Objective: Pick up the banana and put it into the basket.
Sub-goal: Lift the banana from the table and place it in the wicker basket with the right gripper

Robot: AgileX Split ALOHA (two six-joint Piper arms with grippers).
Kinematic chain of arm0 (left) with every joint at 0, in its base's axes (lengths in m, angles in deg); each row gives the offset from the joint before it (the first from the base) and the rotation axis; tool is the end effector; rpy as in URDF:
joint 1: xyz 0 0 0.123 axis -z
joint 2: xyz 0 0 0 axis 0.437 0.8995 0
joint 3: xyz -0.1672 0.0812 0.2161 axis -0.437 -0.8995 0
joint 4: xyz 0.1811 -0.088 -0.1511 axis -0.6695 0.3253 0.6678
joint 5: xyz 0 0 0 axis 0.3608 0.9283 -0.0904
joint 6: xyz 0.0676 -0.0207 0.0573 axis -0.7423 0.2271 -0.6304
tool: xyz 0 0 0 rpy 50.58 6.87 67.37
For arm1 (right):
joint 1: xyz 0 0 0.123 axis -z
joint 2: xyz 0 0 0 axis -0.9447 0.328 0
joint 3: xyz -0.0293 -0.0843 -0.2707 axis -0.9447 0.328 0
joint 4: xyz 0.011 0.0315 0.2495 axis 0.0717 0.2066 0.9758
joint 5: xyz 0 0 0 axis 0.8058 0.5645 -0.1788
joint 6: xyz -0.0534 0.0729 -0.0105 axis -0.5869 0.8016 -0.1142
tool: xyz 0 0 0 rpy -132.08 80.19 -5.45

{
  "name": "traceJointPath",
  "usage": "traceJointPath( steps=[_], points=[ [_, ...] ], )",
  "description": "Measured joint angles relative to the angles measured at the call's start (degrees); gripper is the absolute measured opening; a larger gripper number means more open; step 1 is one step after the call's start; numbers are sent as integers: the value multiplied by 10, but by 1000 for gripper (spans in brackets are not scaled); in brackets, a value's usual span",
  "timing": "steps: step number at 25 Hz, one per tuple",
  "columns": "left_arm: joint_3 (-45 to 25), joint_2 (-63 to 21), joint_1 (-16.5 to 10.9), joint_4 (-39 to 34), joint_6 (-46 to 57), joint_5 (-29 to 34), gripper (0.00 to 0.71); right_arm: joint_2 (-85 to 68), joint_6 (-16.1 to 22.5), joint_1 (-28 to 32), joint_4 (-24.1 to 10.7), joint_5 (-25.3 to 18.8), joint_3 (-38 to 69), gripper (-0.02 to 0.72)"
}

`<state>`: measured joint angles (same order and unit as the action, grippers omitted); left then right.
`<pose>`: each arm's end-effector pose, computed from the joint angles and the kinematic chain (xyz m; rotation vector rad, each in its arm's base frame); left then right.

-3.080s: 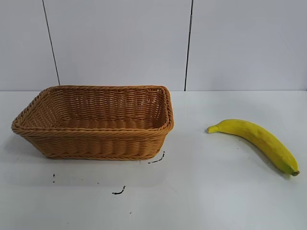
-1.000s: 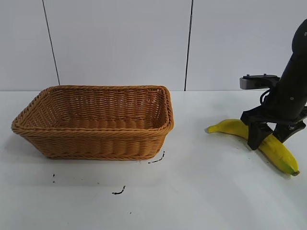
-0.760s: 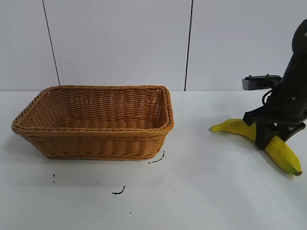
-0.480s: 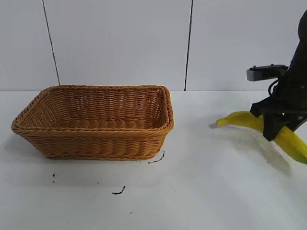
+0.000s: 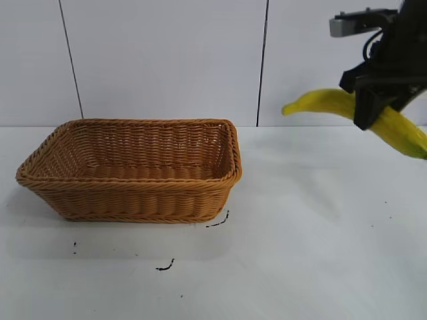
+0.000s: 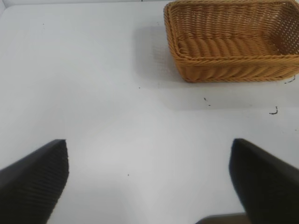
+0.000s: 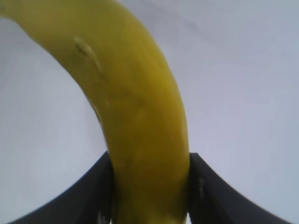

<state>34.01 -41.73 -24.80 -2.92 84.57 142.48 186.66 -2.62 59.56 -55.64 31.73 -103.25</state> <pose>-0.0059 -0.0056 0.2769 0.0814 2.0433 -0.0614 0.4043 0.0796 0.2955 -0.7365 2.5797 -0.0679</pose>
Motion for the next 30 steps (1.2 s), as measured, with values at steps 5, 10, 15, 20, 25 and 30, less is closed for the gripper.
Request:
traceJointPath(
  steps=[5, 10, 15, 20, 25, 30],
  points=[
    [0, 0, 0, 0, 0, 0, 693, 8, -11, -45, -4, -1, -53, 291],
    [0, 0, 0, 0, 0, 0, 693, 63, -29, -115, -8, -5, -133, 291],
    [0, 0, 0, 0, 0, 0, 693, 126, -49, -184, -16, -2, -201, 291],
    [0, 0, 0, 0, 0, 0, 693, 176, -94, -239, -19, 50, -216, 291],
    [0, 0, 0, 0, 0, 0, 693, 225, -120, -266, -21, 101, -217, 291],
    [0, 0, 0, 0, 0, 0, 693, 277, -123, -268, -24, 123, -217, 291]
  ],
)
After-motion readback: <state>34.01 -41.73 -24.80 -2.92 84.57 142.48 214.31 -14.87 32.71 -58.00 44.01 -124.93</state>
